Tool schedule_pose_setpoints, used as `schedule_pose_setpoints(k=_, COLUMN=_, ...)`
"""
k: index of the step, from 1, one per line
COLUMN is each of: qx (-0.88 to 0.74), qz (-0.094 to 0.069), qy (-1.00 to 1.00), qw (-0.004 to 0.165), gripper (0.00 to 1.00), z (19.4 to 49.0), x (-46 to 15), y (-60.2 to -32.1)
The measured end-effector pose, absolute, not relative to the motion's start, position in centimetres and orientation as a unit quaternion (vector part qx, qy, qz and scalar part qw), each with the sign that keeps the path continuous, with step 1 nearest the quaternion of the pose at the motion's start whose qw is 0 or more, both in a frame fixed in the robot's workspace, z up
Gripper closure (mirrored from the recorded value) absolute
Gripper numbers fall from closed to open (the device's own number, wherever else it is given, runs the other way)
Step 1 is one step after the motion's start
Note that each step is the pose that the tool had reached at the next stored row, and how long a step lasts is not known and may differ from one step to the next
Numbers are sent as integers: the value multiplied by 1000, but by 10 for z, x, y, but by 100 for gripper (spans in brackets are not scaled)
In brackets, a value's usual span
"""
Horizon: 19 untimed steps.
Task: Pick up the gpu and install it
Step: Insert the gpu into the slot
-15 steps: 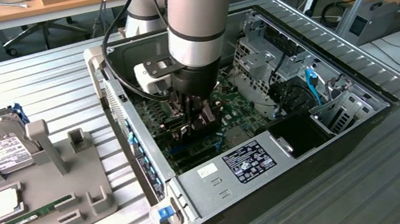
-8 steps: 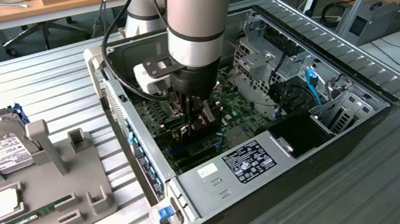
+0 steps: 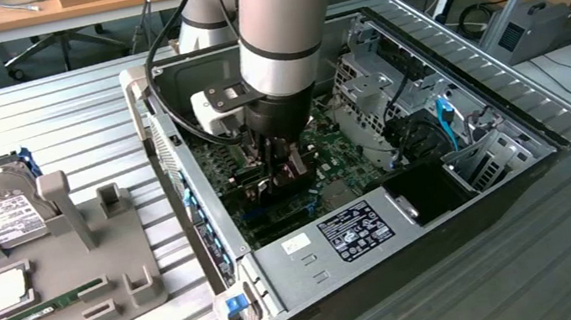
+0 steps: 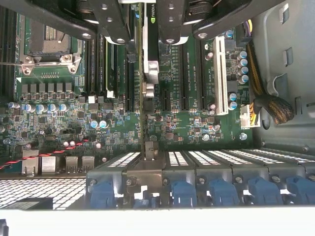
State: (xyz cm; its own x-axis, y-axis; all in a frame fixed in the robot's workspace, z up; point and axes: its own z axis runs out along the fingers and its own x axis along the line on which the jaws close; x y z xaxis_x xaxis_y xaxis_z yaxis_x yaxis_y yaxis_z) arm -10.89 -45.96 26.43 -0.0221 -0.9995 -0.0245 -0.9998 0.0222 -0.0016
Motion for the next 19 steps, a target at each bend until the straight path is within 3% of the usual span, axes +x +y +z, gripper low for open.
schedule_pose_setpoints(k=19, qx=-699, qz=6, qy=715, qw=11, gripper=73, z=262, x=-111, y=-460)
